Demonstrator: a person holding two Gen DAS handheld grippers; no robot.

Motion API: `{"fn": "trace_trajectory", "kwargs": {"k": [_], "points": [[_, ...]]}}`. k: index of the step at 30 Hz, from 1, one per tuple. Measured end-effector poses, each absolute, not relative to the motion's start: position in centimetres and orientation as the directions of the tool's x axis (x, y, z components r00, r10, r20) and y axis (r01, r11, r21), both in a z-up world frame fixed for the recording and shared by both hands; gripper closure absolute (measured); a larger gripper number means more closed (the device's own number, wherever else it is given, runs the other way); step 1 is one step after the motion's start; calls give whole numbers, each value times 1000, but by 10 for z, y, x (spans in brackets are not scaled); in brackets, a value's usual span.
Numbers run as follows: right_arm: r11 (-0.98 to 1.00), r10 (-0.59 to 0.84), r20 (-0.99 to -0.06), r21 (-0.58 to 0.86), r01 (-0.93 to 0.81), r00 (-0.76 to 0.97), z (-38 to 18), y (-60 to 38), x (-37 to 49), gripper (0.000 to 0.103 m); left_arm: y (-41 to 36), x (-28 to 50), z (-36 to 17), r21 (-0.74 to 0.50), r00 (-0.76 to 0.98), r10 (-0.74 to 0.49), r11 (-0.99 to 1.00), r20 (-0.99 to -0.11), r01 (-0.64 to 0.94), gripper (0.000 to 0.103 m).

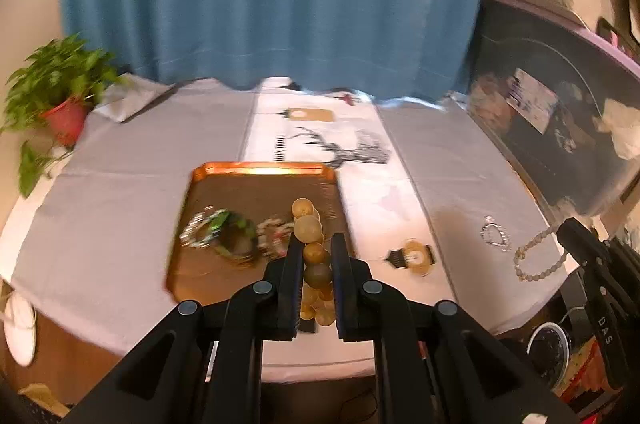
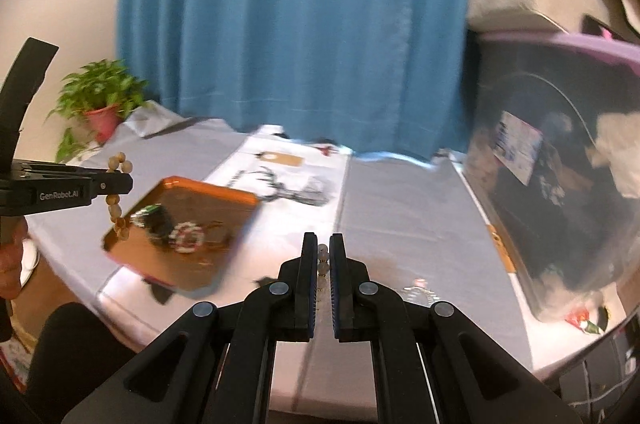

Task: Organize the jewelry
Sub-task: 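Carry the yellow and white bead bracelets over the copper tray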

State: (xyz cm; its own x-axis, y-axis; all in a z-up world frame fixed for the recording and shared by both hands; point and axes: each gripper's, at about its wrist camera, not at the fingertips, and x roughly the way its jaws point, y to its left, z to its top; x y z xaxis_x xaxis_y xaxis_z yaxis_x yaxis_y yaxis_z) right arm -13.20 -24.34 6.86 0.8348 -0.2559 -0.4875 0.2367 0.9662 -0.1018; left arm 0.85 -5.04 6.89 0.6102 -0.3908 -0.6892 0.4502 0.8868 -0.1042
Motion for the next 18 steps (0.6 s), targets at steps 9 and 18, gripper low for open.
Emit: {"fn": "trace_trajectory", "kwargs": {"k": [9, 18], "points": [[986, -166, -493, -107, 130, 854, 71, -171, -113, 97, 15, 12, 59, -91, 647, -318, 929, -693, 359, 92], [993, -95, -501, -102, 50, 860, 70, -131, -75, 97, 46, 35, 50, -87, 659, -279, 947, -698, 309, 92]]}}
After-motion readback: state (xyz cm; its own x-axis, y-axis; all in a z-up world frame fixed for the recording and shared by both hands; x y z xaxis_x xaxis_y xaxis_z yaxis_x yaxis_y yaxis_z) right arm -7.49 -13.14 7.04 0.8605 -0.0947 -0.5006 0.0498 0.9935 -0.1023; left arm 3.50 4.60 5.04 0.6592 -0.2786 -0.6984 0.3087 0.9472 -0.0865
